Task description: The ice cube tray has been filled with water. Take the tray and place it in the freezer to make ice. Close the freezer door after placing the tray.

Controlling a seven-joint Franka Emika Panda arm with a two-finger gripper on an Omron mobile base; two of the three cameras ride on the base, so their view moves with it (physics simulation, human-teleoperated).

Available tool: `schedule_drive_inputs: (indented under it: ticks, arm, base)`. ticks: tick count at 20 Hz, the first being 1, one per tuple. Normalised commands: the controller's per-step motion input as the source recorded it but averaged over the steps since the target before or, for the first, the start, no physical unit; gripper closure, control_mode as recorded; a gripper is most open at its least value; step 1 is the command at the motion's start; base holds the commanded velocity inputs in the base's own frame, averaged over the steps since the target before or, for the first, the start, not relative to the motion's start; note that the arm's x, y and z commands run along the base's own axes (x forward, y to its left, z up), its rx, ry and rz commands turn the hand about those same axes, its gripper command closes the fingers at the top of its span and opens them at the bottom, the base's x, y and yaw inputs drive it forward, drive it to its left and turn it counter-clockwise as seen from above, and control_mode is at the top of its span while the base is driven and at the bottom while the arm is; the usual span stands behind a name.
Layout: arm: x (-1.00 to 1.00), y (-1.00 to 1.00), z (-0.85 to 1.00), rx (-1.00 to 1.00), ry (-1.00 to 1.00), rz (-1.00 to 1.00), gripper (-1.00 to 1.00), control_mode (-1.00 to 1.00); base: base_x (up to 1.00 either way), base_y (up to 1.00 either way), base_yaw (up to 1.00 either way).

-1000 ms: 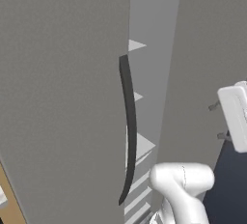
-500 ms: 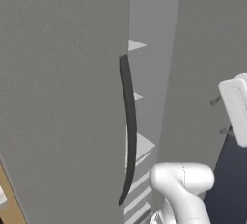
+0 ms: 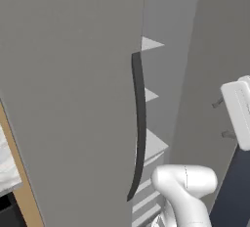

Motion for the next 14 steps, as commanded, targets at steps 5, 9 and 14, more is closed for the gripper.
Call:
schedule_drive_inputs:
  ticks: [5,9,14]
  arm:
    - [0.00,0.00,0.00,0.00,0.00,0.00,-1.00,1.00]
    - [0.00,0.00,0.00,0.00,0.00,0.00,-1.00,1.00]
    - [0.00,0.00,0.00,0.00,0.00,0.00,-1.00,1.00]
  base:
    - [-0.26,-0.34,0.30]
    - [-0.39,-0.31,0.23]
    - [-0.64,-0.35,0.15]
